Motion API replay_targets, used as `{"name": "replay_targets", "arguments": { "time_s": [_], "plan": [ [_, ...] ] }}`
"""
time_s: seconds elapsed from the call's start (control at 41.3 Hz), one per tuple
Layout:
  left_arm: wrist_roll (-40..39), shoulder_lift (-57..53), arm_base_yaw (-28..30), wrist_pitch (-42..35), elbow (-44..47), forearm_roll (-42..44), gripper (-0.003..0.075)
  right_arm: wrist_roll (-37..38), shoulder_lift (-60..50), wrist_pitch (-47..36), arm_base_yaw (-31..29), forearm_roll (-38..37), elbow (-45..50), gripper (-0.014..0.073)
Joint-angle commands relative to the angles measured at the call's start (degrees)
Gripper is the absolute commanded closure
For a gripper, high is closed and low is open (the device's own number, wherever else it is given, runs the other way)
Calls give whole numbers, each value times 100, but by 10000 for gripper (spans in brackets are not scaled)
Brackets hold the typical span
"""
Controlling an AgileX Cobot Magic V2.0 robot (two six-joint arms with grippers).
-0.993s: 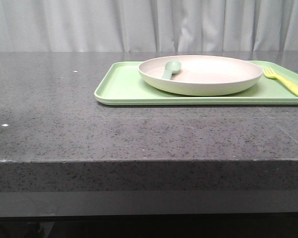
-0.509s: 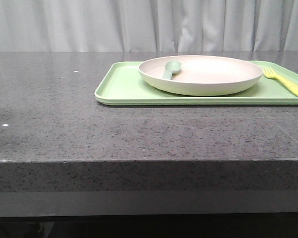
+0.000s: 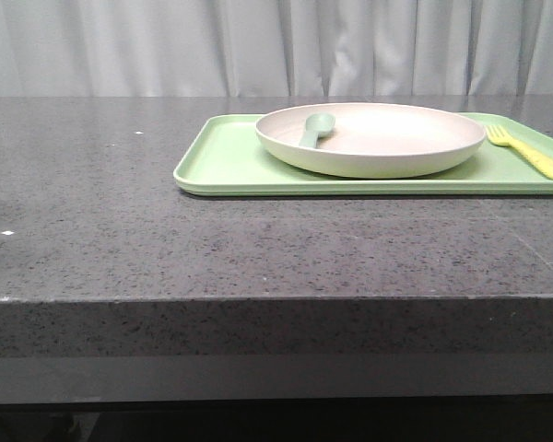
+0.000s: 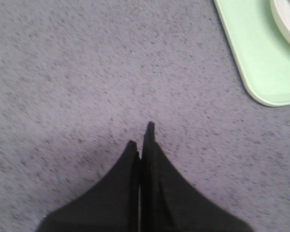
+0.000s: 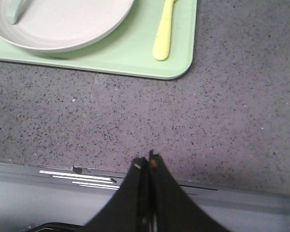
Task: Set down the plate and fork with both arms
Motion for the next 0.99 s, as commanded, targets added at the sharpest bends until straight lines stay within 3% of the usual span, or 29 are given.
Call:
{"name": "replay_targets", "arguments": {
  "time_s": [0.0,0.145,0.242,0.46,0.872,0.969],
  "plan": [
    [65,-638,-58,-1059,185,379,738,-38,-7,-352,-10,-23,-121,662],
    [65,-1724,-58,-2139,1180,1122,738,-38,-1,-339,-10,-23,-121,662],
    [65,-2546,-58,-2672,1971,1155,738,-38,-1,-339,-10,-23,-121,662],
    [65,-4018,-58,-3065,3199,1058,738,-38,-1,-339,-10,-23,-121,662],
    [65,-4749,-58,-4075,4038,599,738,-38,-1,-339,-10,-23,-121,662],
    [-430,-5054,-58,-4112,4229,986,738,-38,-1,-339,-10,-23,-121,662]
  ]
}}
